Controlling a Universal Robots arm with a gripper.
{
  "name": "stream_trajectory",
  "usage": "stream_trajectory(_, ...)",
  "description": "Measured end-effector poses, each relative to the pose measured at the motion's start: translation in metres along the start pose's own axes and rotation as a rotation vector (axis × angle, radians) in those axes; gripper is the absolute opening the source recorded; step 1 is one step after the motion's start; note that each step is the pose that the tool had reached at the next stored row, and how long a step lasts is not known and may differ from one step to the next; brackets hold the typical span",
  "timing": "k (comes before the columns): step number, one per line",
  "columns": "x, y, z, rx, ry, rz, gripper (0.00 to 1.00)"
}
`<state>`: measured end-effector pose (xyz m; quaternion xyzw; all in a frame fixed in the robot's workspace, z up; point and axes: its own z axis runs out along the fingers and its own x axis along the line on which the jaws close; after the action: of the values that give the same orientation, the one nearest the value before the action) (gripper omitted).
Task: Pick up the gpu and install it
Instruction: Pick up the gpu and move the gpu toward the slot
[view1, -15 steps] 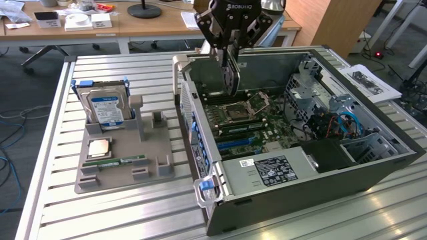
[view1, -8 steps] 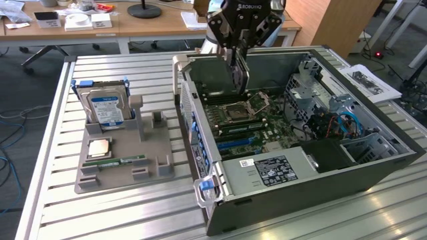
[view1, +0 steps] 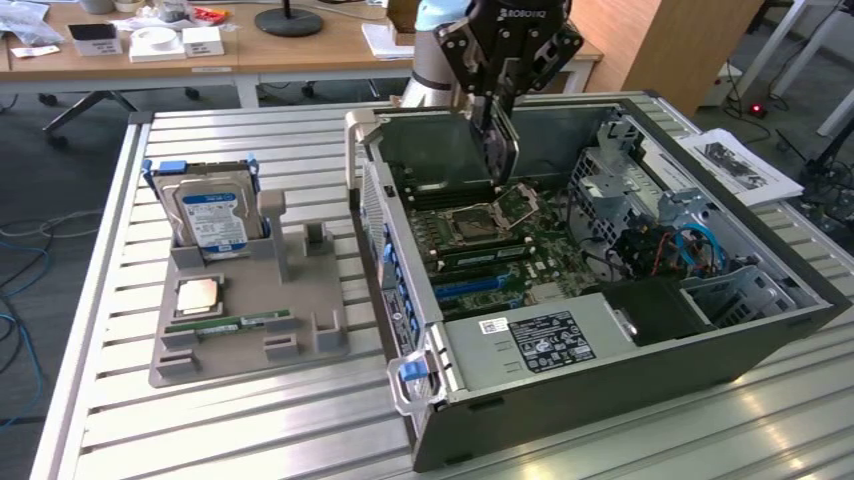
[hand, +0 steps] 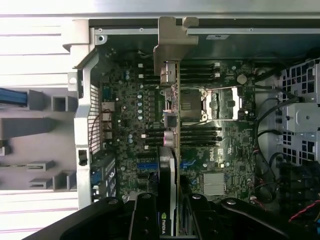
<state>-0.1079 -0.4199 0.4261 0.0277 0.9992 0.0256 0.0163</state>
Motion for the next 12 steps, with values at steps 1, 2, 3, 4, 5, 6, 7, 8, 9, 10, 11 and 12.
stream_trajectory(1, -0.003, 0.0003, 0.0002, 0.0000, 0.0000, 0.000, 0.27)
stream_trajectory(2, -0.005, 0.0006, 0.0003, 0.0000, 0.0000, 0.000, 0.27)
stream_trajectory(3, -0.008, 0.0009, 0.0005, 0.0000, -0.0001, 0.000, 0.27)
stream_trajectory(4, -0.010, 0.0011, 0.0006, 0.0000, 0.0000, 0.000, 0.27)
stream_trajectory(5, -0.013, 0.0014, 0.0007, 0.0000, 0.0000, 0.000, 0.27)
stream_trajectory(6, -0.015, 0.0017, 0.0009, 0.0000, 0.0000, 0.000, 0.27)
stream_trajectory(7, -0.018, 0.0020, 0.0010, 0.0000, -0.0001, 0.000, 0.27)
stream_trajectory(8, -0.020, 0.0023, 0.0012, -0.0001, -0.0001, 0.000, 0.27)
stream_trajectory(9, -0.023, 0.0026, 0.0013, 0.0000, 0.0000, 0.000, 0.27)
stream_trajectory(10, -0.025, 0.0028, 0.0015, -0.0001, -0.0001, 0.000, 0.27)
stream_trajectory(11, -0.027, 0.0031, 0.0016, 0.0000, 0.0000, 0.000, 0.27)
stream_trajectory(12, -0.029, 0.0033, 0.0017, 0.0000, 0.0000, 0.000, 0.27)
